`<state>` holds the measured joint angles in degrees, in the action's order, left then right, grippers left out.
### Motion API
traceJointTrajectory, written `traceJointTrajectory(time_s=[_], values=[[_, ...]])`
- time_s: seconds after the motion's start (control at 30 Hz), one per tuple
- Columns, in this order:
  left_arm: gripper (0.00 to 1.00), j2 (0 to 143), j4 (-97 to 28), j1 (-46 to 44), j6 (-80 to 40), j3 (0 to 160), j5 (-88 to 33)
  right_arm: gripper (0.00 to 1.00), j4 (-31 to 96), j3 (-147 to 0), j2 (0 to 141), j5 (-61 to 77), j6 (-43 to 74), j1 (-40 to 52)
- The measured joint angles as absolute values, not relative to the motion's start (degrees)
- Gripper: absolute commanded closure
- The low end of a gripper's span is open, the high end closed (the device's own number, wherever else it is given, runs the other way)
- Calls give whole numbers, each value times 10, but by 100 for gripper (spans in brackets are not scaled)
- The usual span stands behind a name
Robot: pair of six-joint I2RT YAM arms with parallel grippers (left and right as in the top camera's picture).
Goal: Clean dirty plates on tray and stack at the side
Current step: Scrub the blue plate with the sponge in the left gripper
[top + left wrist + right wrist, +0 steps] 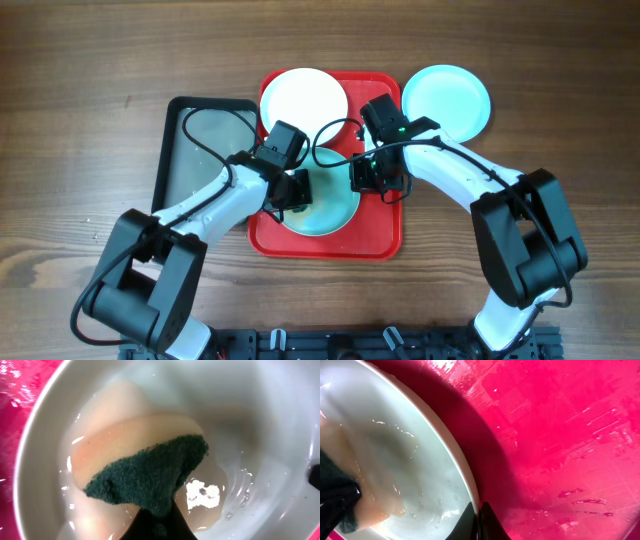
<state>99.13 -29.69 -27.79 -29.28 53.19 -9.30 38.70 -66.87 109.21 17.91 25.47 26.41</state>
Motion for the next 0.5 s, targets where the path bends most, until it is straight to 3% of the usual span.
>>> traceJointTrajectory(time_s=[0.5], values=[[96,1009,-211,-335,-318,528,-175,96,387,-669,1092,179,255,264]])
